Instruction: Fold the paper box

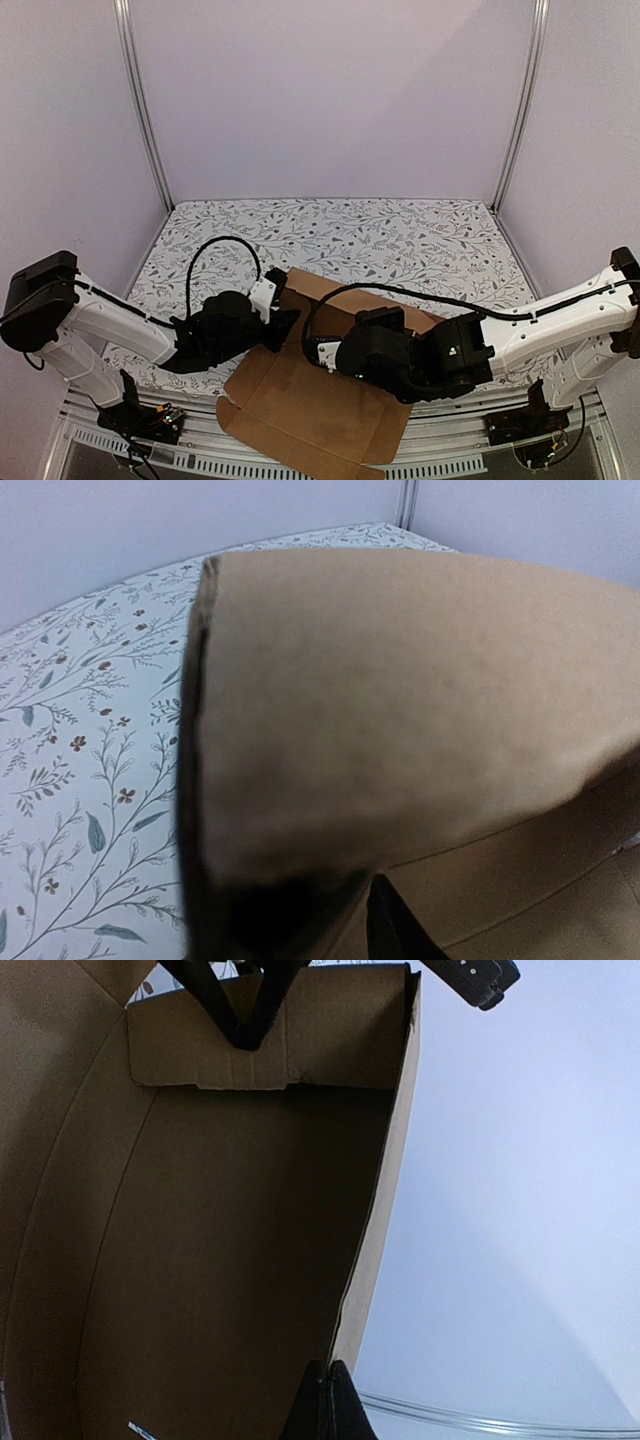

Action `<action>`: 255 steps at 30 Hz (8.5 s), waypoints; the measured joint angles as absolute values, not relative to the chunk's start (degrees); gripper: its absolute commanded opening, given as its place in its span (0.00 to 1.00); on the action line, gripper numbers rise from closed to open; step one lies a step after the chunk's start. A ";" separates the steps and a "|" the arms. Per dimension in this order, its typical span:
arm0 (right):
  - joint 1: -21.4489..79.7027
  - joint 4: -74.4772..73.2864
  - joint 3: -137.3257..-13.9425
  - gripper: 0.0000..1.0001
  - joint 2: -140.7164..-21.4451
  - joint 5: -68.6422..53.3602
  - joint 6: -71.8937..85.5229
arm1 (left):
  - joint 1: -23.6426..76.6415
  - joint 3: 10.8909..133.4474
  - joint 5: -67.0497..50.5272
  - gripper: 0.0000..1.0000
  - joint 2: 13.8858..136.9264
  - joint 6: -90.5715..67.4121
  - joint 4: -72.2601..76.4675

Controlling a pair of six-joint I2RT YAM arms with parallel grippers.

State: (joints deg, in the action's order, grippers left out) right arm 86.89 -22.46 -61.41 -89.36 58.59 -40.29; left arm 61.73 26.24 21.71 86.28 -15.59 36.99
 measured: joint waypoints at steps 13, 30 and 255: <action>87.00 -22.24 -60.27 0.00 -88.49 59.11 -38.35 | 60.23 23.68 17.17 0.29 90.76 -12.62 49.08; 87.44 -23.27 -59.59 0.00 -88.12 60.55 -36.58 | 57.58 24.80 14.61 0.00 93.80 -10.79 52.47; 61.45 -4.78 -62.70 0.00 -88.84 11.86 15.40 | 52.42 37.41 1.50 0.22 110.10 -6.11 63.09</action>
